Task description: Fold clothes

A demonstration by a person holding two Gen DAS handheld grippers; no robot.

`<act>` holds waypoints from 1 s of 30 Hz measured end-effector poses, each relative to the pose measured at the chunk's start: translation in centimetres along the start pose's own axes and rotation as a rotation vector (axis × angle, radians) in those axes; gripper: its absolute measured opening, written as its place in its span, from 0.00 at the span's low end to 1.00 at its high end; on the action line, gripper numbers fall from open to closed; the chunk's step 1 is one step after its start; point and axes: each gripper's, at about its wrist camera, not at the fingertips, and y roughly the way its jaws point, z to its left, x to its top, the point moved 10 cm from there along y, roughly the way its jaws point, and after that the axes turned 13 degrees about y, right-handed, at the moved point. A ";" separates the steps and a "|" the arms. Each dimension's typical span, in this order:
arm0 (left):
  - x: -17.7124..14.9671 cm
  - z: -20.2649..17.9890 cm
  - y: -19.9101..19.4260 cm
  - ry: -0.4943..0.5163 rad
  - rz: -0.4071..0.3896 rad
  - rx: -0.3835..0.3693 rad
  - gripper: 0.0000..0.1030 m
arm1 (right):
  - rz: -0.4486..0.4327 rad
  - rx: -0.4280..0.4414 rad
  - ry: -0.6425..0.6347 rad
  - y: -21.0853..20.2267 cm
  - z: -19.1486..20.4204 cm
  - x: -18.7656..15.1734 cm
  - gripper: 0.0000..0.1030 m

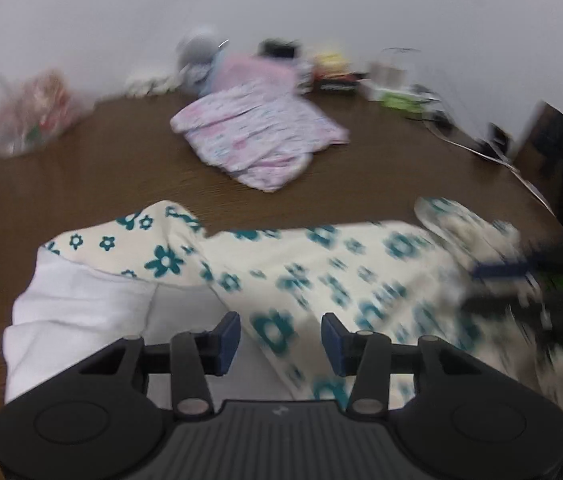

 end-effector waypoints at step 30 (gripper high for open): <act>2.0 6.0 3.8 -0.382 -0.139 0.067 0.06 | -0.107 -0.116 0.220 4.2 -5.1 1.7 0.24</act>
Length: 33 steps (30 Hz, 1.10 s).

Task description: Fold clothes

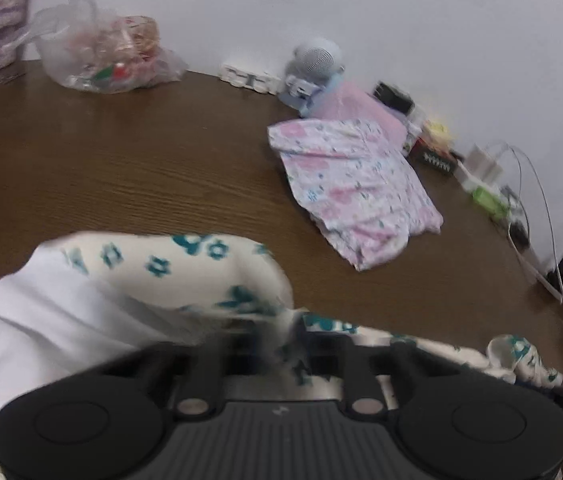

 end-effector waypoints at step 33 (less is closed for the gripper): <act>-12.0 -9.8 -11.3 0.377 -0.100 -0.076 0.39 | 0.089 0.019 -0.121 -5.7 -2.4 -2.7 0.54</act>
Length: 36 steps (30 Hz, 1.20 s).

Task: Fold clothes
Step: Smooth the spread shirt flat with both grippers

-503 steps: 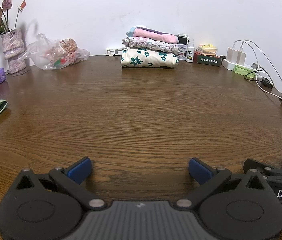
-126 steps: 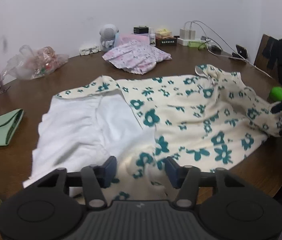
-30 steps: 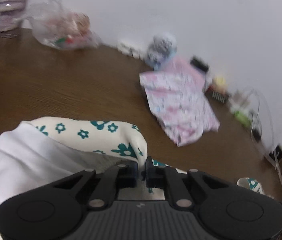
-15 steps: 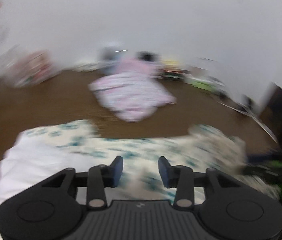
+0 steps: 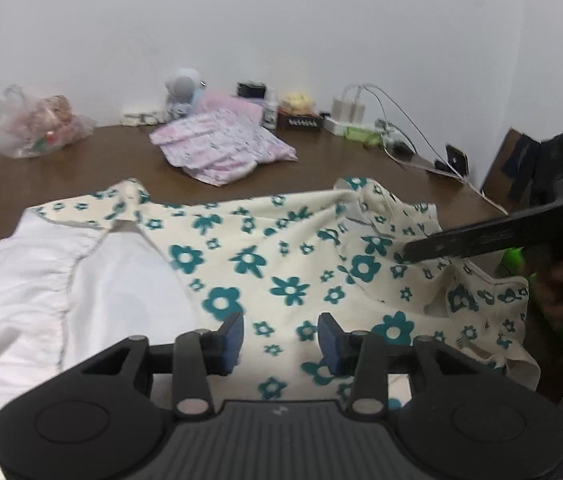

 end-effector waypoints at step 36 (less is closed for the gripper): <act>-8.3 4.4 -8.9 0.208 -0.033 -0.067 0.49 | 0.140 0.181 -0.296 -8.2 5.0 -10.2 0.03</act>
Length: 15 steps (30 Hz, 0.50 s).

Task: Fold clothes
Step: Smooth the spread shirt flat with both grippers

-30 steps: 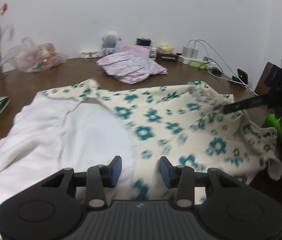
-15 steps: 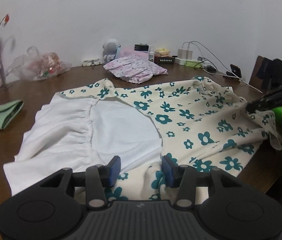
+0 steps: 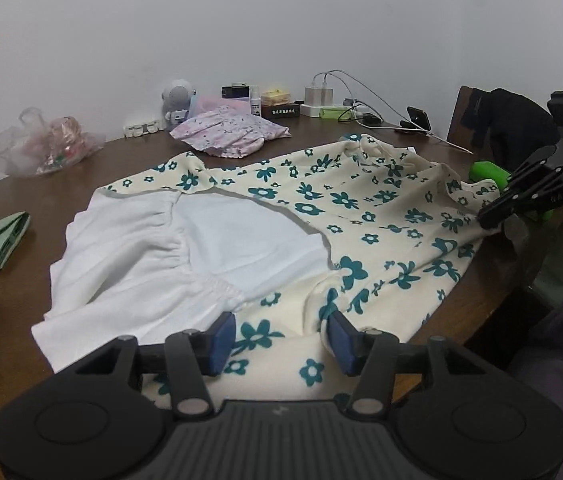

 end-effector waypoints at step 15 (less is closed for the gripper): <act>-1.0 -1.9 -1.0 0.162 0.000 -0.084 0.24 | -0.059 0.043 -0.141 1.1 1.3 -0.7 0.06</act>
